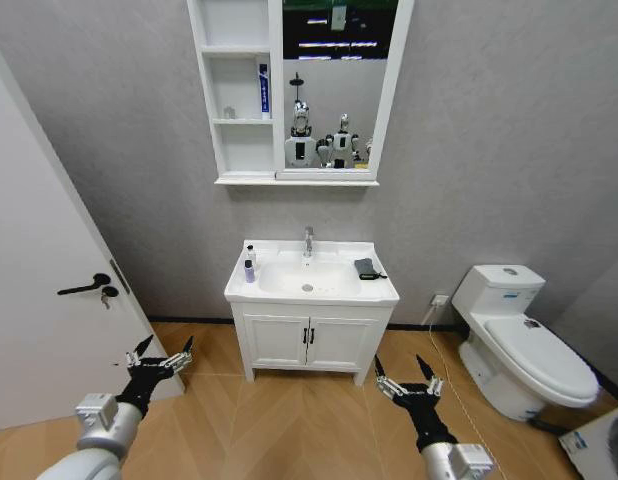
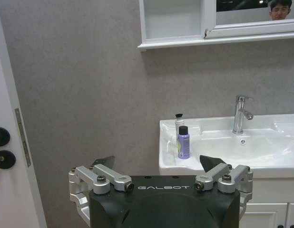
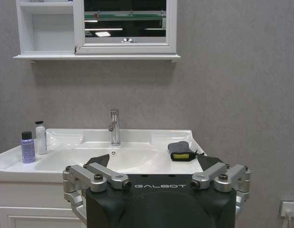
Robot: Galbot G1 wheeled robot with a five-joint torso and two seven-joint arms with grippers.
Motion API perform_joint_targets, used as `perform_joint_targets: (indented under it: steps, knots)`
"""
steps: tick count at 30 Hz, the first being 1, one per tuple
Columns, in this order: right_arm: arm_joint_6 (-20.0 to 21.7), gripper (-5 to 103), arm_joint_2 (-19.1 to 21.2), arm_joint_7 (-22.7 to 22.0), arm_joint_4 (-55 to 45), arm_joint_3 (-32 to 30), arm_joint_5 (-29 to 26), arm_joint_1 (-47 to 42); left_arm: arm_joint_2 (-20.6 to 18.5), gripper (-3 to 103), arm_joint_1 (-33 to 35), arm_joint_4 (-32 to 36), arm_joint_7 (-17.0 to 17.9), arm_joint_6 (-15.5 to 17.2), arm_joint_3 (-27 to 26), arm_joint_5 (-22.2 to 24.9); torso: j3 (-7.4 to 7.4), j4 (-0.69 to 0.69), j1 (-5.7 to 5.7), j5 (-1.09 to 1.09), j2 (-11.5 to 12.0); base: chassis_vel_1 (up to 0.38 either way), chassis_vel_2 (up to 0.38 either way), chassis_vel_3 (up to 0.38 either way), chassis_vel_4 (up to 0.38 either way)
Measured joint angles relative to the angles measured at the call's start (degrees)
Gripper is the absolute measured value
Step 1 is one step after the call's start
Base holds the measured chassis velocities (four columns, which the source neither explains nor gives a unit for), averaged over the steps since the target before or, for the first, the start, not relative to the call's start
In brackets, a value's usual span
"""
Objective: Move facial cleanser and shampoo from washbasin to cabinet, then wipe washbasin with towel.
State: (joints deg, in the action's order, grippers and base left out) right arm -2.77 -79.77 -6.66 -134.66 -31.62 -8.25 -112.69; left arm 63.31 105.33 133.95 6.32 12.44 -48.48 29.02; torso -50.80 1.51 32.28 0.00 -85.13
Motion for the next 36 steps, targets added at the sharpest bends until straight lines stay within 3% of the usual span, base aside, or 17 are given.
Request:
perform_joint_targets:
  steps: [11, 18, 21, 36]
  knots:
    - [-0.18, 100, 0.14, 0.07, 0.04, 0.02, -0.04, 0.12, 0.46, 98, 0.2, 0.03, -0.3, -0.11, 1.03, -1.18, 0.01, 0.03, -0.02, -0.03, -0.02, -0.233, 0.247, 0.229, -0.246]
    - [-0.38, 100, 0.14, -1.19, 0.06, 0.48, 0.8, 0.32, 0.31, 98, 0.25, -0.37, -0.65, -0.34, 1.63, -1.84, -0.04, -0.03, 0.1, 0.04, 0.03, -0.325, 0.328, 0.33, -0.317]
    - [-1.07, 100, 0.04, -1.4, 0.28, 0.43, 1.08, 0.47, 0.3, 98, 0.62, -1.03, -1.17, -1.09, 2.91, -2.9, -0.02, 0.02, 0.08, -0.03, 0.03, -0.227, 0.229, 0.162, -0.118]
    - [0.11, 100, 1.31, -2.16, 3.54, 3.96, 3.13, 1.92, -1.82, 99, 0.83, -6.29, -4.91, -5.9, 9.5, -10.21, 0.01, 0.0, -0.04, 0.0, -0.02, 0.003, 0.01, 0.001, -0.01]
